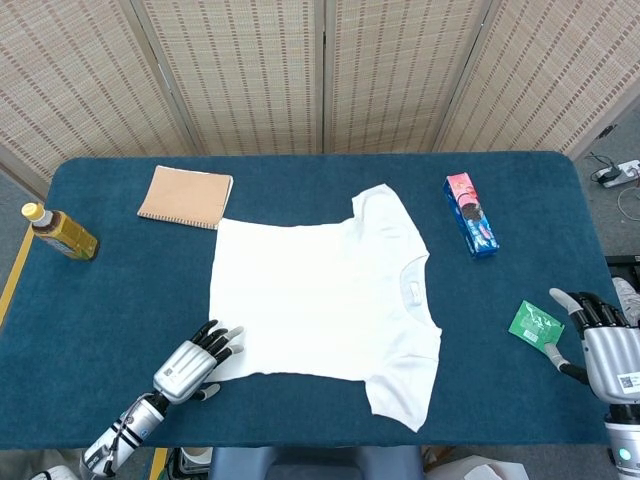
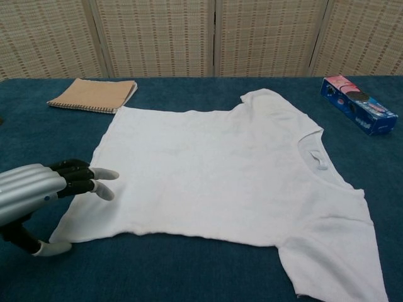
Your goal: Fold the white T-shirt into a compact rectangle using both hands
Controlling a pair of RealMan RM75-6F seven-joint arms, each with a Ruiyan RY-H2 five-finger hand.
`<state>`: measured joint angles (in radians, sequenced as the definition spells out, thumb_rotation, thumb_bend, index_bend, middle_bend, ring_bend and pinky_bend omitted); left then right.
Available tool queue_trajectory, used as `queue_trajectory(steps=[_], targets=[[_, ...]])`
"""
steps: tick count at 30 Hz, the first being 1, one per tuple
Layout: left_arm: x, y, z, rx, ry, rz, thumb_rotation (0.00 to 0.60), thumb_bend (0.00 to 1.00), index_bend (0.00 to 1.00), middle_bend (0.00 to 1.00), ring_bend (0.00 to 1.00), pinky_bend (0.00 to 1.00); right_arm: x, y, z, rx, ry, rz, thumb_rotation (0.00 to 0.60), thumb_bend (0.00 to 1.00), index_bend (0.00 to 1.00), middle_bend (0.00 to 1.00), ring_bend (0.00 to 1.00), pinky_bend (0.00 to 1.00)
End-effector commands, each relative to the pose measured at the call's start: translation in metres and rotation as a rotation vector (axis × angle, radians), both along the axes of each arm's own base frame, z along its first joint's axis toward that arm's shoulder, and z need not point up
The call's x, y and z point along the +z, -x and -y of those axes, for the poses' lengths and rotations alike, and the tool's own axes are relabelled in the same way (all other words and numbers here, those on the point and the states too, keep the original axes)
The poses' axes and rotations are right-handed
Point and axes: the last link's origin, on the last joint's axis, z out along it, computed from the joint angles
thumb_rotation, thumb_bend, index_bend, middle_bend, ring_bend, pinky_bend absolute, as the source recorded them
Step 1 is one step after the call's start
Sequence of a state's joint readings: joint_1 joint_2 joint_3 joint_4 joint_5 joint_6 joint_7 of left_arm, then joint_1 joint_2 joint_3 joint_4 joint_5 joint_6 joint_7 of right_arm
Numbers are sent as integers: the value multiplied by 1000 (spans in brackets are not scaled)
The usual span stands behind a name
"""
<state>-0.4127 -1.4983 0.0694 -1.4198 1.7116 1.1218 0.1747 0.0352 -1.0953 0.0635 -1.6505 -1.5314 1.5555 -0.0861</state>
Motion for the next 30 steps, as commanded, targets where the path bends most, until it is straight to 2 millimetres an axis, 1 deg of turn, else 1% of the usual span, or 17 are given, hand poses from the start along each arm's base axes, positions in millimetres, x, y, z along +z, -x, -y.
queue_trajectory(steps=[1,10,21,26,30], targets=[[-3,3,-1,11,0,-14,600,242,274,93,127,23,1,2,-1,-4,2,2,600,214,205,256,179,259],[-5,6,-7,26,-25,-21,600,242,280,95,128,23,1,4,-2,-3,6,8,600,214,205,256,179,259],[-6,7,-14,37,-61,24,600,242,349,137,151,23,1,7,-2,-8,8,10,600,213,205,256,179,259],[-7,9,-13,31,-46,35,600,252,411,150,152,23,0,8,-1,-10,6,12,600,214,205,256,179,259],[-9,10,-13,34,-36,41,600,321,483,161,157,24,0,8,0,-10,2,13,600,214,205,256,179,260]])
